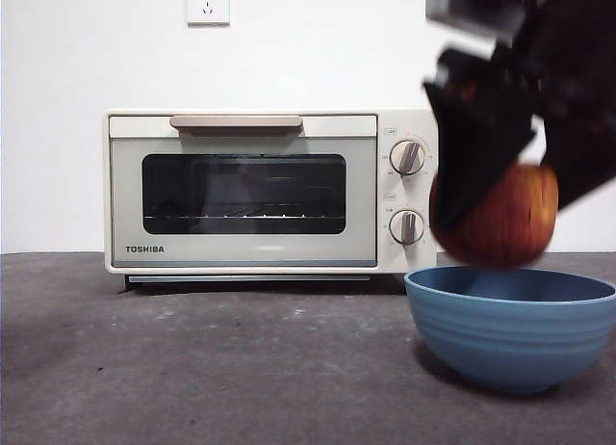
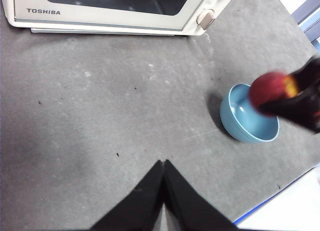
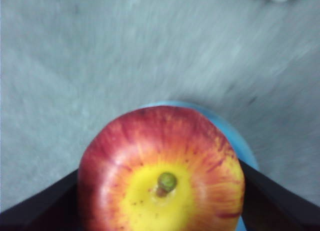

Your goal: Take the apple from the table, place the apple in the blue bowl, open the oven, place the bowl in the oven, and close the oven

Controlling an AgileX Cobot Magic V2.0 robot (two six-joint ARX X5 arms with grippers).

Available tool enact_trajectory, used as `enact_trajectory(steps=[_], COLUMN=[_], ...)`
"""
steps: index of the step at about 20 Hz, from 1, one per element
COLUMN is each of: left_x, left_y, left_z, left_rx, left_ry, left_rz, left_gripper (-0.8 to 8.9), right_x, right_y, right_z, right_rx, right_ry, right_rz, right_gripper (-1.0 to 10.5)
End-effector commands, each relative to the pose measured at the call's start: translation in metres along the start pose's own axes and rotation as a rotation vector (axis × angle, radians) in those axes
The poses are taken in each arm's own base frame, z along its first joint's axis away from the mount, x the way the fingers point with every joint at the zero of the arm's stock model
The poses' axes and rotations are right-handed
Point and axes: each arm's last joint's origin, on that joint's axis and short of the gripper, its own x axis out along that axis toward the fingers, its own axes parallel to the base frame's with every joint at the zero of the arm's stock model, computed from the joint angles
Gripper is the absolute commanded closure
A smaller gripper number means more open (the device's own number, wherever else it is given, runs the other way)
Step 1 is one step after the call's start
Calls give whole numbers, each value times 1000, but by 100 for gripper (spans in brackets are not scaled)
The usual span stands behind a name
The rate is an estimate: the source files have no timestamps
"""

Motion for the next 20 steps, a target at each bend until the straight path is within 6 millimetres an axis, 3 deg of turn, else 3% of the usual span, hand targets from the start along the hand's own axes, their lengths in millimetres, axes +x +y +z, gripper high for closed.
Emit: enact_trajectory(steps=[1, 8, 13, 20], left_x=[-2, -2, -2, 3], left_y=[-2, -2, -3, 0], left_z=[4, 3, 3, 10], left_rx=[31, 28, 25, 31], left_ry=[-14, -10, -9, -25], left_rz=[-11, -11, -18, -20], left_gripper=[806, 806, 806, 806], right_x=[15, 30, 32, -16], right_y=[0, -2, 0, 4], right_z=[-6, -13, -9, 20], right_rx=[32, 46, 38, 18], right_ry=[9, 56, 43, -71], right_rz=[5, -12, -10, -14], right_gripper=[572, 475, 467, 467])
